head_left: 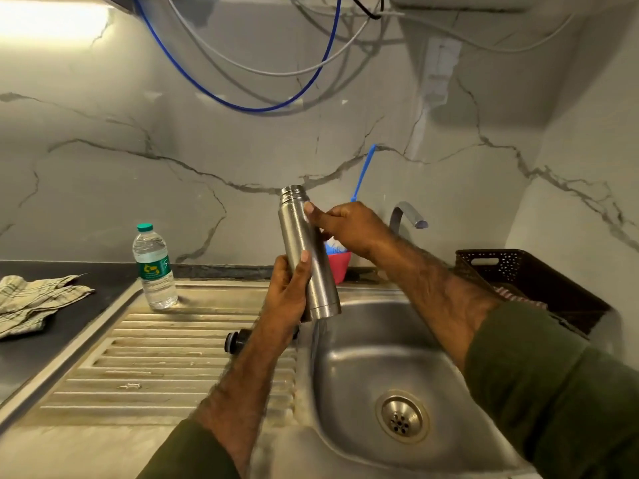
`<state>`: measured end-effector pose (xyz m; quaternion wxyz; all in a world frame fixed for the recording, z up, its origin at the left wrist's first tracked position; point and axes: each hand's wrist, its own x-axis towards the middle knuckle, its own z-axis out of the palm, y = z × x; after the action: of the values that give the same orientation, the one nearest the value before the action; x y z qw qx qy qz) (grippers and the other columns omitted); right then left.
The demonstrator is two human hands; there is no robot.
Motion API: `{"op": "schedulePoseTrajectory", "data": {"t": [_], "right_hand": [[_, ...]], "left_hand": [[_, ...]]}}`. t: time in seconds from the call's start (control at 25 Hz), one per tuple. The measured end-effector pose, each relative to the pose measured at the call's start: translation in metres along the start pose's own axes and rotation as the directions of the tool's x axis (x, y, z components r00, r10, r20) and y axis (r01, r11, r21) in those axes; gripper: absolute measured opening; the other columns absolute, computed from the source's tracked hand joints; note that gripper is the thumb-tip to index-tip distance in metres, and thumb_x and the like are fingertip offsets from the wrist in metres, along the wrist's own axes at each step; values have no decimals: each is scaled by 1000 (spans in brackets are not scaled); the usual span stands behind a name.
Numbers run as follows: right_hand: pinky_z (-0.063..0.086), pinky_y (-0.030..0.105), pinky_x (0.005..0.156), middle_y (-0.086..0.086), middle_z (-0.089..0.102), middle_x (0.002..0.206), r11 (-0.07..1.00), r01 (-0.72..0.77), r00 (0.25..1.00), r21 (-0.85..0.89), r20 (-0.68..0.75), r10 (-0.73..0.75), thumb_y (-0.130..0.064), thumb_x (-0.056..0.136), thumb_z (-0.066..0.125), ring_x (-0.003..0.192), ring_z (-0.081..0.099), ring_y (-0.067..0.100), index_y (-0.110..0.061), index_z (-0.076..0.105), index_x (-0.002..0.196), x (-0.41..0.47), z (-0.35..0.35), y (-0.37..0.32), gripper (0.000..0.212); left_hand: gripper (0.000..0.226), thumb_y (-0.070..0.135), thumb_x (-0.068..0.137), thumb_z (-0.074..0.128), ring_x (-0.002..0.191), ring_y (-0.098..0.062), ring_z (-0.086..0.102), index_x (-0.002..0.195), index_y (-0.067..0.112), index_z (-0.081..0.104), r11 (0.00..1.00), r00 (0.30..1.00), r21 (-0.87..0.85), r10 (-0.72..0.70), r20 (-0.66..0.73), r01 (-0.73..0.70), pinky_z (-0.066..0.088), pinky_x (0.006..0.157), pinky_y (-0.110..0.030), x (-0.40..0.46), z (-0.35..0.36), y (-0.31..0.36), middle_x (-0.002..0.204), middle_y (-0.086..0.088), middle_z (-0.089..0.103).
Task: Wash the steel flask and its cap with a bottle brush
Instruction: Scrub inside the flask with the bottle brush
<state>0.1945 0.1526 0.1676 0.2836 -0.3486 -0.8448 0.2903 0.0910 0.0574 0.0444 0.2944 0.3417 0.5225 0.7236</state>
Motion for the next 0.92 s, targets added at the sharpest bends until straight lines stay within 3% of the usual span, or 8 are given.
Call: {"op": "schedulePoseTrajectory", "data": {"t": [0.12, 0.28, 0.36, 0.48, 0.6, 0.68, 0.76, 0.92], "right_hand": [[54, 29, 72, -2, 75, 100, 969, -169, 981, 181, 128, 147, -64, 78, 78, 91, 71, 14, -20, 70, 105, -20, -2, 14, 53], [61, 33, 76, -2, 76, 103, 912, -207, 976, 354, 18, 215, -55, 71, 88, 91, 74, 16, -18, 68, 122, -47, -8, 41, 66], [57, 29, 70, -3, 72, 108, 915, -211, 968, 345, -58, 245, -53, 72, 88, 90, 72, 14, -19, 64, 127, -60, -10, 56, 69], [52, 27, 65, -2, 68, 117, 956, -259, 958, 135, -88, 272, -52, 72, 89, 87, 67, 11, -24, 58, 133, -80, -7, 85, 73], [54, 31, 77, 1, 67, 127, 948, -230, 973, -222, -21, 231, -47, 70, 90, 94, 61, 14, -29, 57, 137, -96, 8, 113, 77], [57, 39, 87, 1, 66, 122, 853, -177, 971, -491, 57, 234, -50, 67, 89, 97, 62, 18, -33, 60, 130, -100, 22, 128, 71], [49, 46, 99, 1, 62, 118, 698, -100, 962, -709, 110, 249, -53, 67, 85, 100, 61, 23, -34, 60, 127, -99, 34, 138, 68], [35, 53, 107, 4, 61, 119, 466, 91, 960, -880, 201, 193, -50, 72, 81, 105, 60, 24, -32, 63, 123, -96, 44, 148, 57]], "left_hand": [[72, 76, 89, 60, 95, -16, 79, 136, 21, 55, 998, 993, 61, 10, 114, -17, 62, 72, -27, -18, 13, -6, 117, -8, 75], [72, 77, 91, 50, 107, -23, 76, 132, 19, 63, 993, 979, 108, 20, 201, -42, 63, 84, -32, -31, 23, -14, 118, -8, 77], [70, 79, 92, 44, 104, -26, 76, 126, 22, 65, 992, 992, 127, -6, 122, -9, 63, 82, -39, -31, 22, -15, 114, -6, 77], [56, 72, 100, 42, 100, -24, 76, 119, 25, 66, 995, 999, 95, -28, -36, 32, 65, 83, -43, -28, 16, -20, 111, -5, 76], [45, 63, 105, 45, 92, -21, 75, 113, 23, 65, 998, 994, 54, -30, -102, 35, 65, 78, -40, -25, 16, -23, 109, -9, 76], [46, 61, 106, 46, 92, -22, 74, 116, 20, 64, 998, 996, 27, -46, -81, 48, 63, 78, -40, -23, 16, -27, 111, -12, 76], [50, 59, 108, 45, 92, -23, 73, 124, 14, 63, 996, 994, -5, -85, -69, 85, 63, 78, -41, -20, 14, -30, 113, -15, 76], [56, 59, 108, 45, 90, -23, 75, 132, 12, 60, 987, 986, -70, -147, -79, 141, 64, 75, -39, -13, 11, -33, 117, -16, 76]]}}
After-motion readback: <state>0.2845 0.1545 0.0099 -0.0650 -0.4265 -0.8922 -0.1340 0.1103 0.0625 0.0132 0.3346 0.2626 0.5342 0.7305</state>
